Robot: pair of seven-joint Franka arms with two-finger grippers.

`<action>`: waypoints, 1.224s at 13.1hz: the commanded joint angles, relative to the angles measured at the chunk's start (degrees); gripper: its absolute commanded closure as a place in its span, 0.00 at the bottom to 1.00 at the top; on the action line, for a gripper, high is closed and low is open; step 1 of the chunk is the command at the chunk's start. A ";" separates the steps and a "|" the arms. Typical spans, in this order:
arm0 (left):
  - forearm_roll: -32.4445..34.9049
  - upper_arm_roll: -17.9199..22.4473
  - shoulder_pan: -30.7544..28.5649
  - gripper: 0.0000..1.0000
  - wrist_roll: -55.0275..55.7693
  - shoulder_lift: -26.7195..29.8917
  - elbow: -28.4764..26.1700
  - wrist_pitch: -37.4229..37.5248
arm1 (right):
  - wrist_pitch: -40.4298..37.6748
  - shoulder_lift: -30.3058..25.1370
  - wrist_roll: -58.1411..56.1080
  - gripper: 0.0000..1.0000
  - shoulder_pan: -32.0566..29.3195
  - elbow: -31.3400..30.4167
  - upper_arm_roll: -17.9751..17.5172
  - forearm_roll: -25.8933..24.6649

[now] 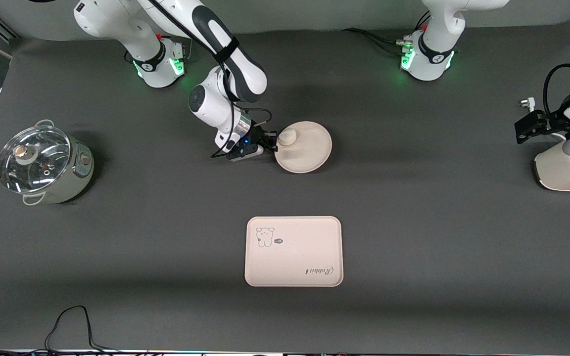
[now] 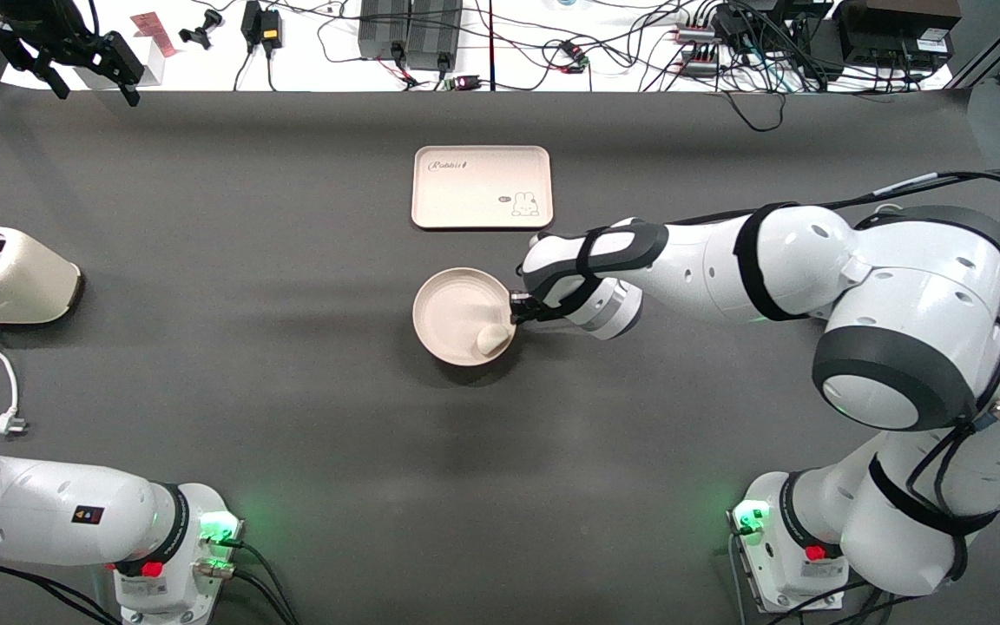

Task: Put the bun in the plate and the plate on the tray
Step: 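Grasp the plate rim with the right gripper and lift it, then carry the plate with the right gripper onto the cream tray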

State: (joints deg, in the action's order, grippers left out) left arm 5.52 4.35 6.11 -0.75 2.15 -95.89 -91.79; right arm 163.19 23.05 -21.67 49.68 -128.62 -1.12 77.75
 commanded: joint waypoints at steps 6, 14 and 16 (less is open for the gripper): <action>-0.42 0.04 0.04 0.00 -0.48 -0.48 1.67 1.70 | -17.18 -4.33 4.05 1.00 -2.75 -0.15 9.63 -16.53; -0.33 -0.04 0.22 0.00 -0.48 -0.48 1.67 1.79 | -26.51 -5.57 21.66 1.00 -4.58 10.21 12.02 -36.61; -0.33 0.04 0.13 0.00 -0.48 -0.48 1.67 1.79 | -28.00 -0.93 23.07 1.00 -6.17 17.48 12.02 -37.67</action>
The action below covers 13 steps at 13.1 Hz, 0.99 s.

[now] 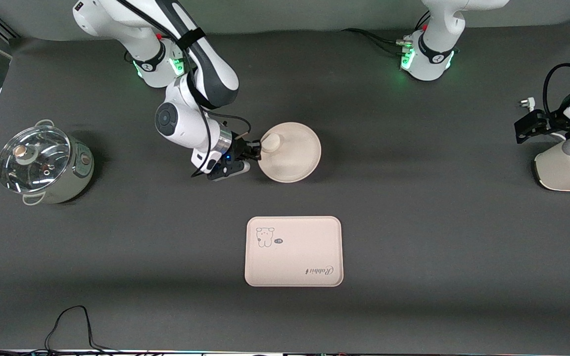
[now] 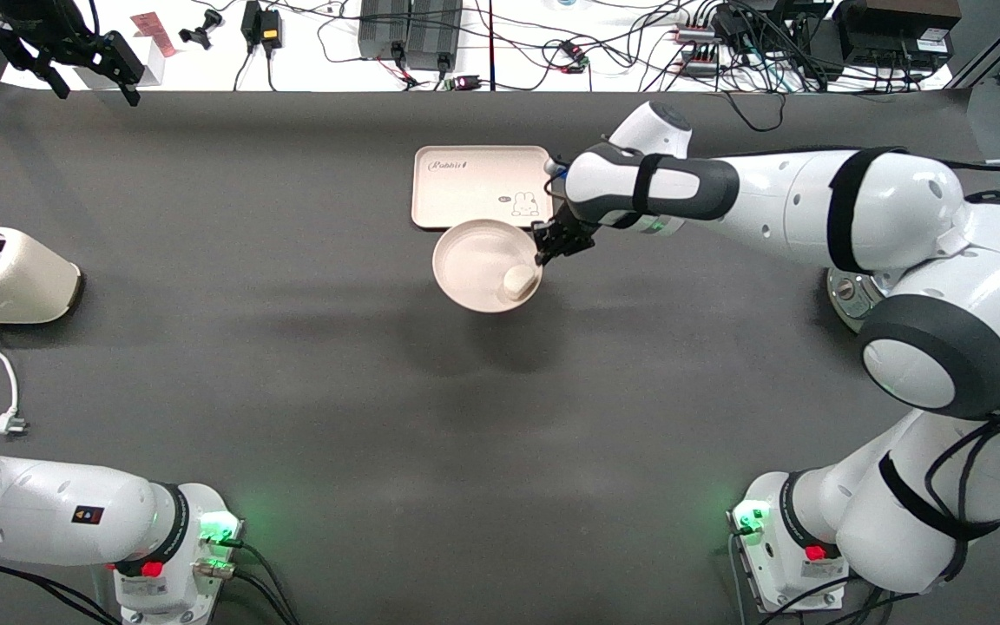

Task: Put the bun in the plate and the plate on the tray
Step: 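Carry the plate with the right gripper onto the cream tray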

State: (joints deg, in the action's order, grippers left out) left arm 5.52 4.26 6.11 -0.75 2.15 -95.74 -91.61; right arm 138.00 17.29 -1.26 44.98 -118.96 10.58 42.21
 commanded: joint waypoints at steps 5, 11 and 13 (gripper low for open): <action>-0.33 0.14 0.13 0.00 -0.48 -0.48 1.52 1.61 | -8.52 22.22 7.85 1.00 -3.50 34.09 3.29 -2.83; -0.33 0.14 0.21 0.00 -0.39 -0.48 1.52 1.70 | -12.32 35.61 10.66 1.00 -6.84 53.30 6.65 -2.74; -0.33 0.14 0.22 0.00 -0.39 -0.48 1.52 1.70 | -10.75 38.24 11.10 1.00 -7.01 53.75 6.56 -2.39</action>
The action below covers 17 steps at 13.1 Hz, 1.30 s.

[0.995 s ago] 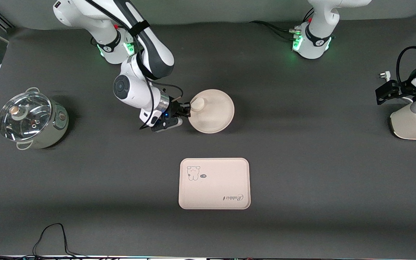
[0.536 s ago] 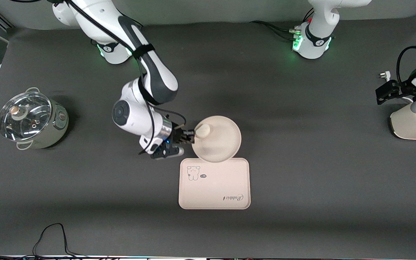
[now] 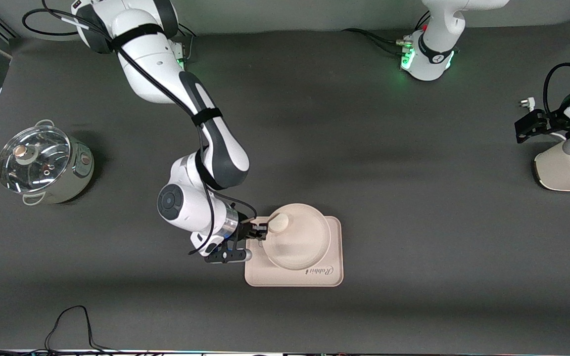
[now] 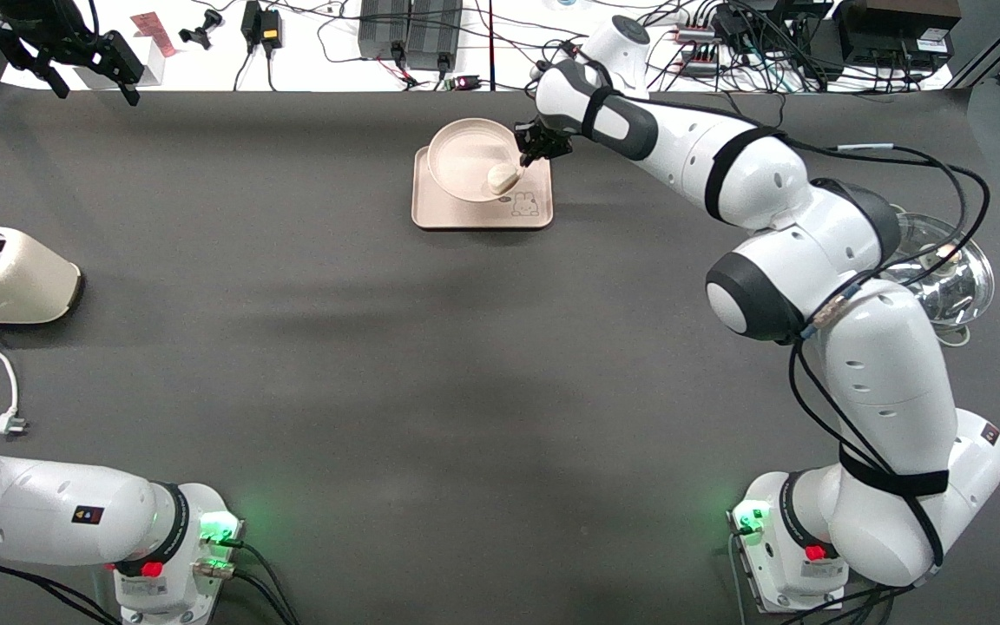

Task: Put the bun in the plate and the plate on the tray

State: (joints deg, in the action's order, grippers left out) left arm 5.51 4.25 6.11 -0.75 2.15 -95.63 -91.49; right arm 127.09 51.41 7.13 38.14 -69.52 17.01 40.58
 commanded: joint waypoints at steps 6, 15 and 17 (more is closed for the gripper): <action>-0.15 0.14 -0.05 0.00 -0.83 -0.48 1.42 3.42 | 4.04 8.54 3.24 1.00 -0.17 4.75 -0.39 -0.15; -0.76 0.14 -0.05 0.00 -1.62 -0.48 1.68 2.20 | -1.12 -1.01 8.34 0.00 -0.96 1.16 -0.31 -0.24; -1.38 0.14 0.13 0.00 -1.10 -0.48 1.50 0.62 | -5.78 -9.52 10.35 0.00 -1.14 -4.45 -0.22 -1.56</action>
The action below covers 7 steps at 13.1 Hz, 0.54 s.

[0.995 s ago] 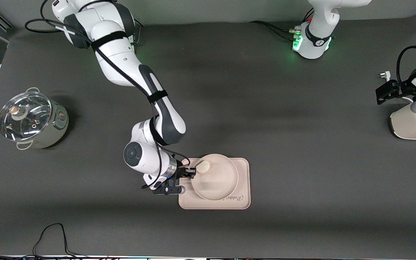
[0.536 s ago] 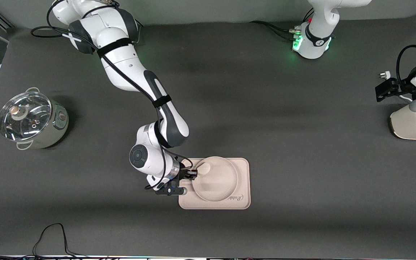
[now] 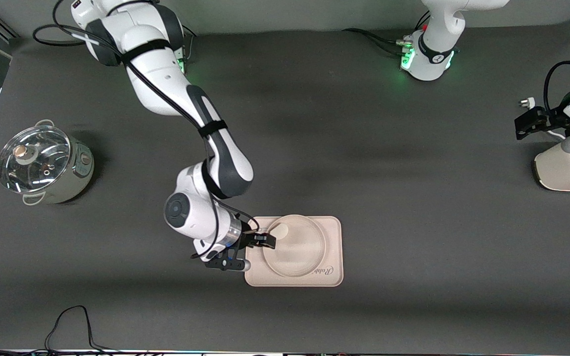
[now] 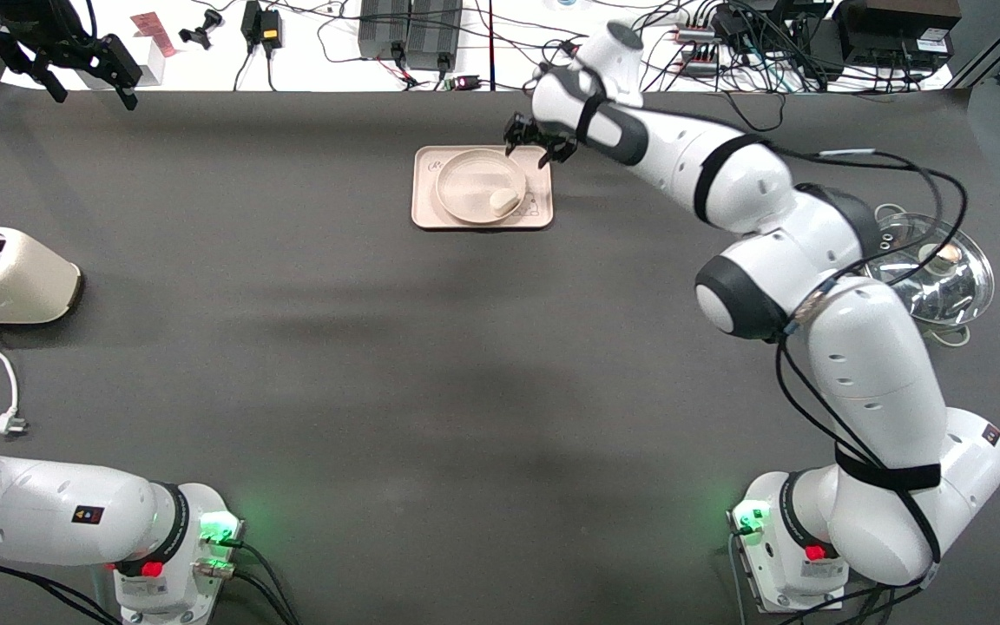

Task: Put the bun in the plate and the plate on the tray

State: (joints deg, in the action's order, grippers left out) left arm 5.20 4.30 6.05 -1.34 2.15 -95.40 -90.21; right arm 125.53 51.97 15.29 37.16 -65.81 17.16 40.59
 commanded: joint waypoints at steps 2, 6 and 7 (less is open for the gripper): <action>-2.38 0.09 -0.24 0.00 -0.33 -0.48 1.18 -0.67 | -9.66 -18.97 2.90 0.00 -0.59 -12.84 -0.46 -8.98; -2.38 0.09 -0.33 0.00 -0.68 -0.65 1.18 -0.58 | -28.80 -33.04 2.82 0.00 -8.22 -14.61 -5.81 -26.04; -2.38 0.09 -0.25 0.00 -0.59 -0.83 1.26 -0.58 | -32.85 -36.81 2.65 0.00 -10.76 -15.66 -7.83 -30.00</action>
State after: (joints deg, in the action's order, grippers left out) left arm 3.48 4.38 5.94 -1.34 2.12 -95.39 -90.84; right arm 97.42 23.31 17.84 30.37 -76.17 13.68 17.22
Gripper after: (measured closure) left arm 0.000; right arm 0.000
